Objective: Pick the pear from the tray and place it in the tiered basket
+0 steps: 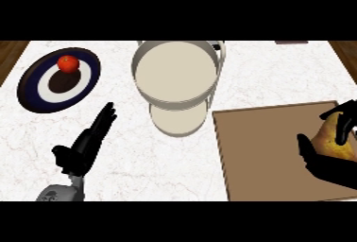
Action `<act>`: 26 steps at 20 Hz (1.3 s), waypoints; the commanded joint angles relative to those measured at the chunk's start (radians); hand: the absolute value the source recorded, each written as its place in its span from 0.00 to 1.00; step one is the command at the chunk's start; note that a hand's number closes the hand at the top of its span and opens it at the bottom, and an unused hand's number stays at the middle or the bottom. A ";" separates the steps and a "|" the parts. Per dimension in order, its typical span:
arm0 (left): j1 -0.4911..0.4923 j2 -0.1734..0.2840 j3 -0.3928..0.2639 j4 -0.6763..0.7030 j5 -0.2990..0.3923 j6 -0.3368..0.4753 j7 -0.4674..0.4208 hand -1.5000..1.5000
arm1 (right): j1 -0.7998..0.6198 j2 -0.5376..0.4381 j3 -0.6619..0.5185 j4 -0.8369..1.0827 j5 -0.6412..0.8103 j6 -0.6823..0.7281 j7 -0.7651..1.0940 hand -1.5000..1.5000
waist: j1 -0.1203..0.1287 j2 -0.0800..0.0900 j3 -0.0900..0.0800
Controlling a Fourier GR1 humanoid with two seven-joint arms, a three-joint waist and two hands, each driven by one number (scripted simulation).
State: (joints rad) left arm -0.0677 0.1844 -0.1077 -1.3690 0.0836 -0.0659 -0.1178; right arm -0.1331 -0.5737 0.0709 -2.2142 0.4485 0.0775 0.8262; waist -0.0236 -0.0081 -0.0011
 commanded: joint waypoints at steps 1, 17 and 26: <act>0.009 0.019 0.009 -0.080 0.014 -0.023 0.055 0.50 | -0.150 0.007 -0.045 -0.038 -0.056 0.079 0.118 1.00 | 0.030 0.006 0.000; -0.094 -0.042 -0.005 0.038 -0.040 0.005 0.050 0.50 | -0.944 0.264 0.078 0.570 0.009 0.074 0.372 1.00 | 0.043 0.010 -0.001; -0.063 -0.024 0.010 -0.037 -0.011 -0.027 0.082 0.50 | -1.091 0.439 0.063 1.059 0.100 -0.066 0.141 1.00 | 0.059 0.013 0.000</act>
State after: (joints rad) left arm -0.1496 0.1466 -0.1024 -1.3464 0.0594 -0.0808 -0.0750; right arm -1.1606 -0.1997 0.1524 -1.3349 0.5158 0.0872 1.0091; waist 0.0286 0.0051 -0.0017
